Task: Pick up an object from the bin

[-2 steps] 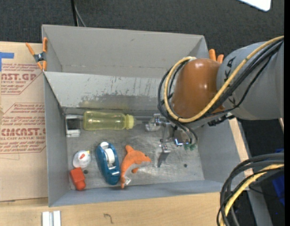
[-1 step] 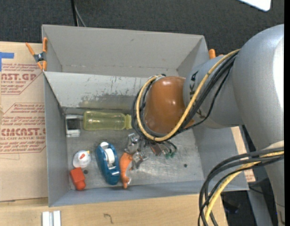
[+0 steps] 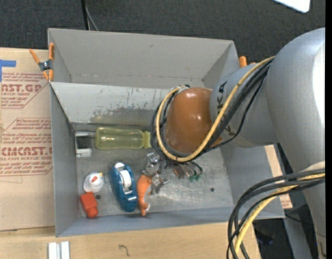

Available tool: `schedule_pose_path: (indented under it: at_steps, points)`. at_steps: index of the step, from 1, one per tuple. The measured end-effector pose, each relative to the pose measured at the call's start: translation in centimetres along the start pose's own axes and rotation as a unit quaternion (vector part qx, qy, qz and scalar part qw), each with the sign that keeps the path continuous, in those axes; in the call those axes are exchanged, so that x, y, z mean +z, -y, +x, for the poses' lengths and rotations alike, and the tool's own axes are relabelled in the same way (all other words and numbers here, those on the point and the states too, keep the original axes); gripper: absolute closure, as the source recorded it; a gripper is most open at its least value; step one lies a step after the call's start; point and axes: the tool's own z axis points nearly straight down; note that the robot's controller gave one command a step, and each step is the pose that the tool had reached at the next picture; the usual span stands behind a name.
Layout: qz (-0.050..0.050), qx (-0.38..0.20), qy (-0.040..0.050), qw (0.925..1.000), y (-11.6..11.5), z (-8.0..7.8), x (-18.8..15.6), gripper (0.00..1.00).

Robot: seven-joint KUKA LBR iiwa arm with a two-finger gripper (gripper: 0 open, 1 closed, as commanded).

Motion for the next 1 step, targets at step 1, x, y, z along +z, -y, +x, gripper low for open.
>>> schedule_pose_path:
  at_steps: [1]
  points:
    - [0.001, -0.022, 0.0028, 0.9998, 1.94, -0.28, -16.82, 1.0]
